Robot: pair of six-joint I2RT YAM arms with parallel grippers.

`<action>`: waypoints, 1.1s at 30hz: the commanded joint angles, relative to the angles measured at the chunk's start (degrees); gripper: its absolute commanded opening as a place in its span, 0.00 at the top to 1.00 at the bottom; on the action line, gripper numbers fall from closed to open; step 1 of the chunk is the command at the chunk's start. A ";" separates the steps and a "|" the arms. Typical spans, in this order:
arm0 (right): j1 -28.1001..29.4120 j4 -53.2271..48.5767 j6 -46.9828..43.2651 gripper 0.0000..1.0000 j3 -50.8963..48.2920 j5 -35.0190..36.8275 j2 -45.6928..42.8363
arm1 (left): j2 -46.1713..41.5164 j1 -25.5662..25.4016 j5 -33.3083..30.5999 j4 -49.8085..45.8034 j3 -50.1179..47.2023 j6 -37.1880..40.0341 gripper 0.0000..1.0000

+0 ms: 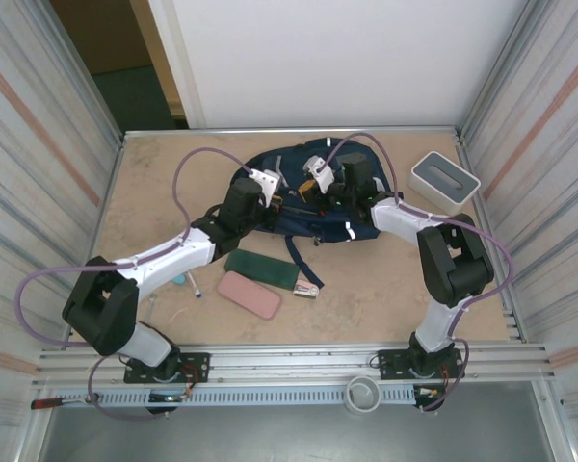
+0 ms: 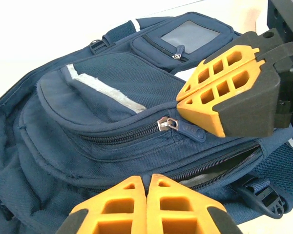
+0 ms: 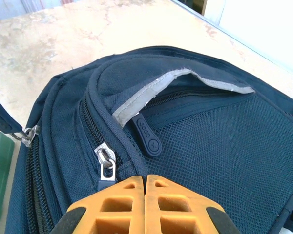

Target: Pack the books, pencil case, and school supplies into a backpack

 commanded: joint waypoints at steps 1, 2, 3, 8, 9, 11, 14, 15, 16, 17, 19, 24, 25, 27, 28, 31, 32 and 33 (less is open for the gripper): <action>-1.22 1.67 -1.08 1.00 -1.58 -0.58 -3.02 | -3.14 1.49 -2.71 -0.28 -0.26 1.15 1.00; -1.31 1.58 -1.64 1.00 -1.94 -1.43 -3.19 | -3.23 2.17 -4.52 -1.03 -0.19 0.96 1.00; -1.40 1.08 -2.17 1.00 -2.19 -2.23 -3.35 | -2.99 2.65 -6.40 -1.86 0.06 1.09 1.00; -1.58 -2.80 -5.84 1.00 -2.11 -2.99 -3.61 | -2.70 5.71 -9.60 -2.86 0.00 1.16 1.00; -1.73 -3.37 -6.44 1.00 -2.18 -2.88 -3.80 | -2.70 6.33 -9.66 -3.01 0.00 1.00 1.00; -1.99 -4.12 -7.23 1.00 -2.29 -2.62 -4.04 | -2.72 7.24 -9.84 -3.11 0.00 1.03 1.00; -2.10 -4.64 -8.11 1.00 -2.47 -2.47 -4.28 | -2.40 7.87 -10.43 -3.13 0.22 1.59 1.00; -2.08 -5.02 -8.43 1.00 -2.31 -2.38 -4.22 | -2.27 7.96 -10.63 -3.18 0.31 1.85 1.00; -2.10 -5.55 -8.70 1.00 -2.22 -2.28 -4.26 | -2.18 8.08 -10.56 -3.19 0.43 2.06 1.00; -2.05 -5.90 -8.75 1.00 -2.14 -1.87 -4.12 | -2.26 8.09 -10.27 -3.15 0.53 2.34 1.00; -2.10 -6.33 -8.97 1.00 -2.12 -1.52 -4.17 | -2.52 8.09 -8.53 -3.19 0.68 2.44 1.00; -0.87 -8.11 -5.89 1.00 0.61 1.69 -2.78 | -3.15 6.17 0.73 -0.44 -0.09 1.40 1.00; -0.10 -8.01 -4.88 1.00 1.15 2.55 -2.27 | -2.85 5.38 2.13 -0.08 0.15 0.86 1.00; 1.14 -7.47 -2.59 1.00 1.99 4.04 -1.32 | -1.83 3.77 3.50 0.41 0.84 -0.27 1.00; 1.74 -6.90 -1.05 1.00 2.27 4.99 -0.93 | -1.22 2.85 3.56 0.35 1.41 -0.56 1.00; 3.94 -4.31 3.23 1.00 2.14 9.54 -0.43 | 0.46 0.84 3.72 0.74 2.27 -2.31 1.00; 4.65 -3.29 5.11 1.00 2.03 11.45 -0.34 | 0.98 0.33 3.86 0.87 2.52 -3.10 1.00; 5.34 -2.60 6.67 1.00 2.08 12.91 -0.27 | 1.38 -0.08 3.94 0.85 2.63 -3.89 1.00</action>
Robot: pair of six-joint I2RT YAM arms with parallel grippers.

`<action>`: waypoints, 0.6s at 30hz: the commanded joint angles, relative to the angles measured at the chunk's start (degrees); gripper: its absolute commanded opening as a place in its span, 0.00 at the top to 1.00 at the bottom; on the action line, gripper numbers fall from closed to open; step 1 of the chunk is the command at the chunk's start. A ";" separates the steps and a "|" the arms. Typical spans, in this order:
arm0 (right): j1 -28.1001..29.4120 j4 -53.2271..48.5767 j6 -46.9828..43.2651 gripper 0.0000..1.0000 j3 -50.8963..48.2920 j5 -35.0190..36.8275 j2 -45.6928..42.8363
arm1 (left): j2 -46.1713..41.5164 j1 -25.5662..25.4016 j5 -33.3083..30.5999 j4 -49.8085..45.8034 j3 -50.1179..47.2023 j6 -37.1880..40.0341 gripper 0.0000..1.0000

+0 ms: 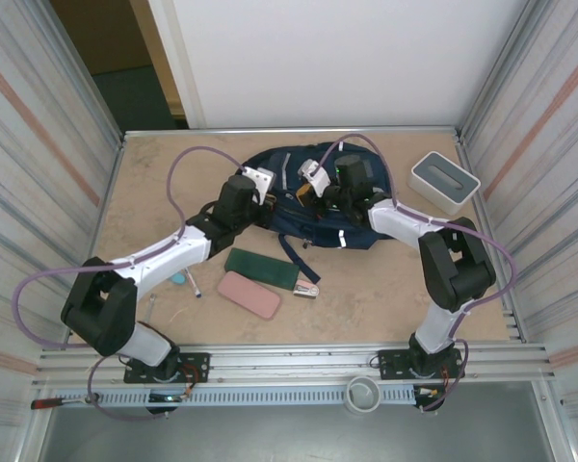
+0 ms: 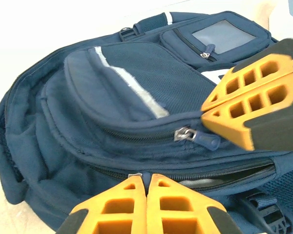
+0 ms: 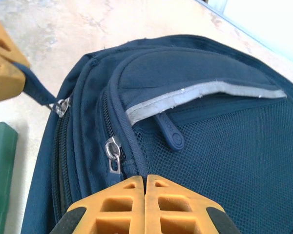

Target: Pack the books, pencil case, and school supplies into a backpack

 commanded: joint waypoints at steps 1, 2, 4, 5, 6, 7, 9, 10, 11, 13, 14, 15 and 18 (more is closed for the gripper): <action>2.39 2.92 8.55 1.00 1.45 9.08 1.14 | 1.56 -2.52 2.69 2.66 2.44 -3.95 1.00; 3.01 3.49 9.70 1.00 1.42 10.53 1.27 | 1.91 -2.94 2.71 2.71 2.52 -4.57 1.00; 4.08 4.76 11.54 1.00 1.40 12.99 1.45 | 2.59 -4.01 2.14 2.69 2.77 -5.34 1.00; 4.33 5.11 12.04 1.00 1.45 13.66 1.64 | 2.81 -4.40 1.86 2.67 2.86 -5.49 1.00; 4.55 5.37 12.42 1.00 1.63 14.15 1.90 | 2.98 -4.76 1.81 2.60 2.96 -5.79 1.00; 4.60 5.40 12.74 1.00 1.96 14.57 2.05 | 3.09 -5.13 1.89 2.62 2.97 -6.04 1.00; 4.51 5.30 12.65 1.00 2.46 14.78 2.45 | 3.02 -5.53 2.43 2.64 2.96 -6.53 1.00; 4.51 5.54 12.55 1.00 2.48 14.72 2.51 | 2.86 -5.66 3.10 2.92 2.84 -6.90 1.00; 4.46 5.73 12.24 1.00 2.46 14.72 2.59 | 2.71 -5.67 3.70 3.19 2.75 -7.30 1.00; 4.50 5.62 11.46 1.00 2.52 14.97 2.90 | 2.12 -5.68 5.32 4.27 2.30 -8.46 1.00; 4.41 5.58 11.06 1.00 2.51 15.29 3.04 | 1.85 -5.67 5.74 4.83 2.14 -8.93 1.00; 4.37 5.51 10.67 1.00 2.38 15.67 3.22 | 1.54 -5.68 6.50 5.37 1.96 -9.26 1.00; 3.70 5.49 10.54 1.00 2.02 15.62 3.11 | 0.60 -5.67 8.24 6.88 1.44 -9.58 1.00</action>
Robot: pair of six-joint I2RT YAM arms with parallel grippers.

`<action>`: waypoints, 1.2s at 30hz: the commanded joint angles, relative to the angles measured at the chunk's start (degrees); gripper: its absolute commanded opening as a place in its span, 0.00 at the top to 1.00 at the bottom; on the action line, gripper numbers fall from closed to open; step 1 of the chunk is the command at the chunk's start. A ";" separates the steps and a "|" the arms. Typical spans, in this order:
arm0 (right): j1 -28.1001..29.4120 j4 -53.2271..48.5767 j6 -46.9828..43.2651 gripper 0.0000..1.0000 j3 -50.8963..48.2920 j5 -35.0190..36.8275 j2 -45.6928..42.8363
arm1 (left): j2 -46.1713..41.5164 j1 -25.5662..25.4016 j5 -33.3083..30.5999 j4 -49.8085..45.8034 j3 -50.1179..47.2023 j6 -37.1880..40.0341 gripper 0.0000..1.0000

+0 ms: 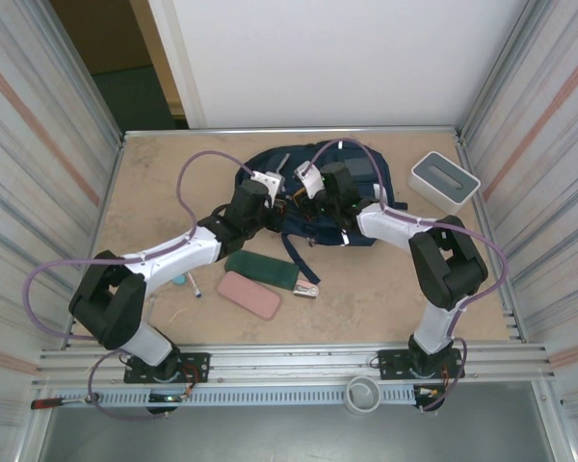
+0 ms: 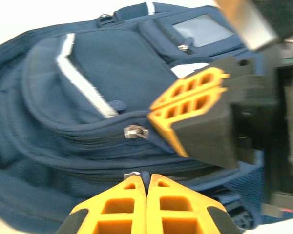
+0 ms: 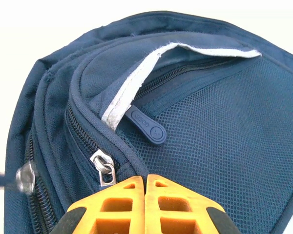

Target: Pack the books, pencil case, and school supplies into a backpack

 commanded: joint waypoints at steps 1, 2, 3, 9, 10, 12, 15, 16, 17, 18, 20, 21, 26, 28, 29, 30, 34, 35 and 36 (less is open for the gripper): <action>-0.50 3.89 0.79 1.00 1.91 1.79 0.96 | -2.22 -1.83 8.62 6.02 0.43 -2.30 1.00; -0.80 3.89 0.91 1.00 1.84 1.37 0.66 | -2.33 -1.53 9.80 6.74 0.04 -2.48 1.00; -1.13 3.94 0.99 1.00 1.78 0.69 0.28 | -2.50 -0.95 10.64 7.46 -0.44 -2.98 1.00; -2.87 4.00 -2.87 1.00 -0.30 -6.60 -2.09 | -3.27 0.51 0.14 1.13 0.02 1.13 1.00; -3.30 3.79 -3.79 1.00 -0.76 -7.77 -2.49 | -3.43 0.92 -1.55 0.10 0.14 1.88 1.00; -4.15 3.04 -6.49 1.00 -2.06 -10.31 -3.49 | -3.69 2.19 -4.43 -1.40 0.06 3.25 1.00; -5.09 0.97 -11.01 1.00 -3.36 -12.30 -4.83 | -3.91 4.80 -5.87 -2.26 -0.72 3.84 1.00; -5.29 0.01 -12.31 1.00 -3.54 -12.53 -5.10 | -4.00 5.55 -5.90 -2.33 -1.03 3.99 1.00; -5.48 -1.12 -13.94 1.00 -3.69 -12.93 -5.26 | -4.18 6.41 -5.90 -2.13 -1.33 4.01 1.00; -5.66 -2.09 -15.38 1.00 -3.80 -13.11 -5.45 | -4.33 7.18 -5.72 -1.93 -1.60 4.19 1.00; -6.01 -3.92 -17.76 1.00 -4.06 -13.74 -5.63 | -4.45 8.48 -5.86 -1.68 -1.84 4.71 1.00; -6.26 -4.33 -18.86 1.00 -4.38 -14.22 -5.79 | -4.37 9.11 -5.95 -1.57 -1.75 5.07 1.00; -7.33 -4.90 -20.30 1.00 -5.19 -16.25 -6.34 | -3.12 12.07 -6.08 -1.28 -0.71 6.94 1.00; -7.42 -4.66 -20.48 1.00 -5.40 -16.69 -6.66 | -2.12 13.16 -5.75 -0.84 -0.10 7.26 1.00; -7.51 -4.55 -20.48 1.00 -5.41 -17.04 -6.81 | -1.54 13.63 -5.43 -0.76 0.36 7.45 1.00; -7.51 -4.55 -20.40 1.00 -5.45 -17.44 -6.92 | -0.95 13.95 -5.33 -0.46 0.69 7.66 1.00; -7.60 -3.54 -19.08 1.00 -5.52 -18.01 -7.47 | 0.91 14.37 -4.00 -1.10 3.20 7.81 1.00; -7.60 -3.65 -18.35 1.00 -5.15 -17.23 -7.34 | 0.84 14.29 -3.11 -1.02 3.39 7.51 1.00; -7.60 -3.87 -17.12 1.00 -4.65 -16.28 -7.28 | 0.68 14.16 -2.46 -0.93 3.39 7.11 1.00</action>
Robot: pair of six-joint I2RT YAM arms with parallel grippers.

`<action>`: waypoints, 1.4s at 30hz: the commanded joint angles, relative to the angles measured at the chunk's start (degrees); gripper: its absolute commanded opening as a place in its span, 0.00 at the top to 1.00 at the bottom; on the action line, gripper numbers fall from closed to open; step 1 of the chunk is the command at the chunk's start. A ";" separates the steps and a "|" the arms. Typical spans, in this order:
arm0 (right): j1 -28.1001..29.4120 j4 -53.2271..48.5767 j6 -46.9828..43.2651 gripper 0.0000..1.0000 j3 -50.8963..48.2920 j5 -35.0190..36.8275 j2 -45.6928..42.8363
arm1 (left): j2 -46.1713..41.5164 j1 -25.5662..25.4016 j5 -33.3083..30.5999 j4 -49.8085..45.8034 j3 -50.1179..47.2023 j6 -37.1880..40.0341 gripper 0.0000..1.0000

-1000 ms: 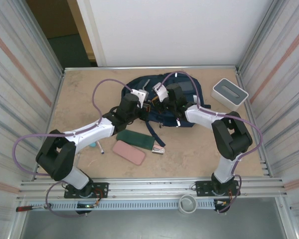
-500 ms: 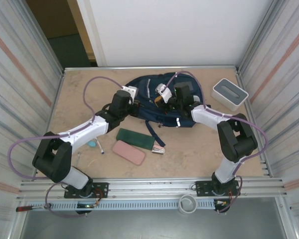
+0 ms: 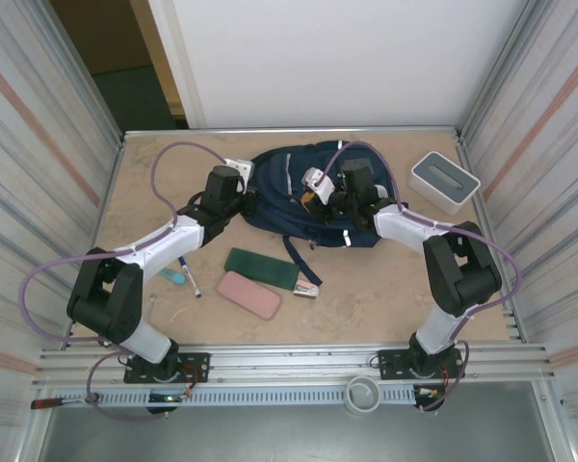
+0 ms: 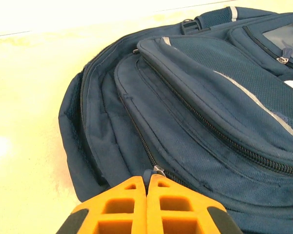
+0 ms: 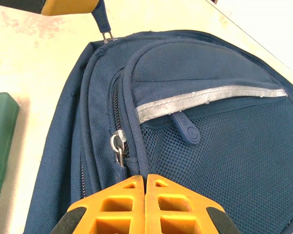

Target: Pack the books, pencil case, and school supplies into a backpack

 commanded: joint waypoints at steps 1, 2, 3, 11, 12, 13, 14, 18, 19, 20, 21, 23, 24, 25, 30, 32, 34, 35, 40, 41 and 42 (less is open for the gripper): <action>-1.24 -3.99 3.07 1.00 0.82 2.41 -2.38 | -0.43 0.91 -1.34 0.95 2.40 0.63 1.00; -1.33 -5.26 4.89 0.97 1.84 3.84 -2.13 | -0.72 0.48 -1.29 0.73 2.24 0.61 1.00; -1.41 -6.61 6.55 0.93 2.75 5.07 -1.91 | -0.99 0.11 -1.33 0.49 2.07 0.69 1.00; -2.24 -19.32 31.00 0.47 1.70 10.61 -8.90 | -1.89 -3.62 -1.60 -0.19 0.14 0.05 1.00; -2.73 -21.30 35.03 0.41 0.20 10.85 -10.93 | -1.89 -3.96 -1.42 -0.19 0.04 -0.06 1.00; -3.23 -23.51 38.60 0.36 -1.40 10.98 -13.11 | -1.81 -4.21 -1.42 -0.17 -0.05 -0.14 1.00; -3.63 -25.31 41.39 0.33 -3.04 11.59 -15.12 | -1.80 -4.39 -1.40 -0.17 -0.13 -0.23 1.00; -4.25 -31.60 51.70 0.27 -11.85 17.48 -25.82 | -1.55 -4.87 -1.15 -0.13 -0.32 -0.04 1.00; -4.35 -32.11 54.59 0.25 -14.41 19.13 -28.78 | -1.54 -4.85 -1.25 -0.12 -0.41 -0.10 1.00; -4.59 -32.32 57.05 0.24 -16.38 20.12 -31.09 | -1.53 -4.95 -1.29 -0.08 -0.45 -0.09 1.00; -4.99 -32.38 60.31 0.24 -18.33 21.34 -33.25 | -1.45 -4.96 -1.24 0.06 -0.57 -0.16 1.00; -5.41 -31.13 65.95 0.23 -21.91 23.01 -35.74 | -1.37 -4.94 -1.12 0.16 -0.67 -0.05 1.00; -5.57 -30.14 68.63 0.22 -23.15 23.58 -36.05 | -1.36 -4.95 -1.16 0.27 -0.67 0.01 1.00; -5.63 -28.36 71.14 0.22 -24.20 23.68 -35.85 | -1.36 -4.97 -1.11 0.30 -0.76 -0.04 1.00; -5.80 -18.69 76.08 0.23 -24.20 21.05 -28.88 | -1.62 -5.05 -1.28 0.24 -1.18 0.27 1.00; -6.00 -15.85 75.41 0.25 -22.87 20.10 -25.07 | -1.72 -4.97 -1.64 0.40 -1.62 0.28 1.00; -6.65 -14.50 74.02 0.28 -21.08 18.99 -21.74 | -1.72 -5.04 -1.72 0.49 -1.94 0.34 1.00; -6.98 -14.33 73.28 0.31 -20.50 18.90 -20.38 | -1.72 -5.03 -1.68 0.49 -2.07 0.28 1.00; -12.03 -15.61 66.78 0.54 -18.26 19.49 -16.45 | -1.97 -5.25 -1.33 0.36 -2.61 0.55 1.00; -13.41 -16.43 65.15 0.56 -17.58 20.29 -16.03 | -2.13 -5.39 -1.34 -0.05 -2.56 0.72 1.00; -14.82 -16.92 63.33 0.60 -16.73 20.70 -15.27 | -2.31 -5.62 -1.17 -0.44 -2.52 1.01 1.00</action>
